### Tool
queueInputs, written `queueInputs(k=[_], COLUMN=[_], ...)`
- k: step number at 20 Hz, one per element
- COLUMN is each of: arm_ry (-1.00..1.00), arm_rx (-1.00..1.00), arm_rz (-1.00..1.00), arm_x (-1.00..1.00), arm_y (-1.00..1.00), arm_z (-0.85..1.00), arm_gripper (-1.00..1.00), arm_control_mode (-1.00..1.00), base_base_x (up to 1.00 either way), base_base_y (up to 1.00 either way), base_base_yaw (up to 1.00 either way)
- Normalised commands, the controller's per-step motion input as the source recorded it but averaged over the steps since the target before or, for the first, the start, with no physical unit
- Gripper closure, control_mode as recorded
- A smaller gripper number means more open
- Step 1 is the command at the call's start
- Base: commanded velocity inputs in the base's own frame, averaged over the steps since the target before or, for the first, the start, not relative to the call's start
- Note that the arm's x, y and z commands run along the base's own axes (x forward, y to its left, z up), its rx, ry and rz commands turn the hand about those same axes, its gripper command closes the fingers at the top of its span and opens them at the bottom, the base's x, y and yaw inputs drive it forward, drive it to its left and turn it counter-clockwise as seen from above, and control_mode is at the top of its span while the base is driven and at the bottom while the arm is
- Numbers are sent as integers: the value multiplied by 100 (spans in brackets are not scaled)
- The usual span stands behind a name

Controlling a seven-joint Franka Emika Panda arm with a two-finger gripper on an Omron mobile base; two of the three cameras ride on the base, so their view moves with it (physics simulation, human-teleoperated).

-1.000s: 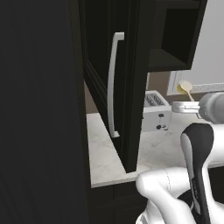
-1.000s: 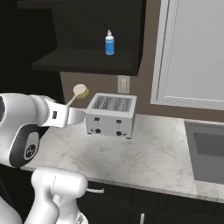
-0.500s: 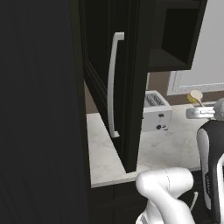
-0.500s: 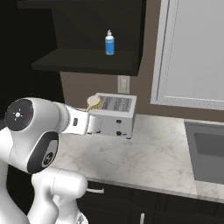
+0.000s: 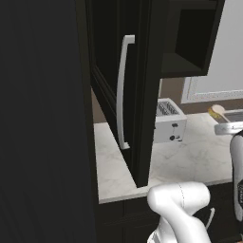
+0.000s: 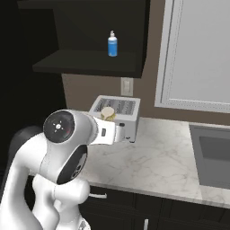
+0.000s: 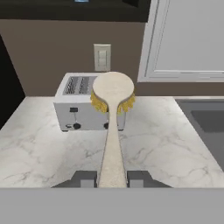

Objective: Locate and retrieve the dish brush and soap dispenser from the cabinet. Place them next to the sink.

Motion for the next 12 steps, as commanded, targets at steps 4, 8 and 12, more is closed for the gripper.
queueInputs(k=[4,8,12], arm_ry=[-1,1,8], arm_rx=[0,0,2], arm_rz=[5,0,-6], arm_x=[5,8,25], arm_y=[-48,-45,-58], arm_z=[-32,-26,-23], arm_gripper=[100,100,100], arm_control_mode=[-100,-100,-100], base_base_x=[0,0,0], base_base_y=[0,0,0], base_base_yaw=[0,0,0])
